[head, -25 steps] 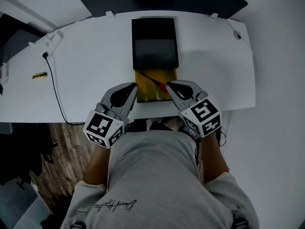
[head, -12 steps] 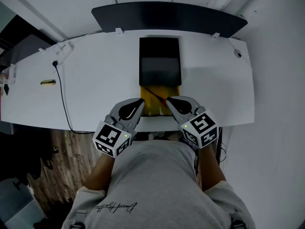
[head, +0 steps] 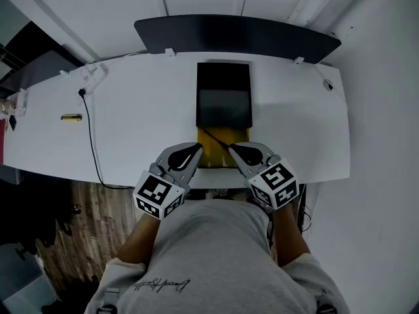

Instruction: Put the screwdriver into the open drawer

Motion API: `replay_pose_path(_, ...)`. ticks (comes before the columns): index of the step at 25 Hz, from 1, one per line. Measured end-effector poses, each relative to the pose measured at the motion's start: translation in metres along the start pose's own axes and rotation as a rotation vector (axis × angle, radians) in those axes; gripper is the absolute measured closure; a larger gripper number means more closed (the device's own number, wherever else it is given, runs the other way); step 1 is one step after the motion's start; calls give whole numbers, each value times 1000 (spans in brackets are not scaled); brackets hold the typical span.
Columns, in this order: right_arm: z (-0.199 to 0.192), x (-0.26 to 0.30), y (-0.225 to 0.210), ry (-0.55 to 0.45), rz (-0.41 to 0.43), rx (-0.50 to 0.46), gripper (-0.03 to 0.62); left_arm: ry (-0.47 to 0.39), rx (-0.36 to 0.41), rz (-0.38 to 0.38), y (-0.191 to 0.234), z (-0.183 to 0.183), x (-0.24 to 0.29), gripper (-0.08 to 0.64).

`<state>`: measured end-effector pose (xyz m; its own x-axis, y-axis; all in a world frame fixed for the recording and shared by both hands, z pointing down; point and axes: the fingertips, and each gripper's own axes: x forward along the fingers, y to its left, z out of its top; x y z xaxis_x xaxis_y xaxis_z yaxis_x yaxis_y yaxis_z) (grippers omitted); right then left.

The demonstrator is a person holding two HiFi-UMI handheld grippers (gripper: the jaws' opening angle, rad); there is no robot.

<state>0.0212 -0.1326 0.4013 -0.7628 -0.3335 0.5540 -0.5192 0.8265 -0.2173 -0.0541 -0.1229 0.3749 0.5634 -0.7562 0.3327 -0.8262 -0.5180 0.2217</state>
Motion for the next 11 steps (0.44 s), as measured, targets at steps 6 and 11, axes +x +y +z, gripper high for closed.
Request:
replay_pose_path(6,-3,3,2,15,4,5,578,-9,-8,9,6,3,-2,560)
replay_pose_path(11,-3,5,2,28,3,12,578,-17,-13,11,7,5,-4,560)
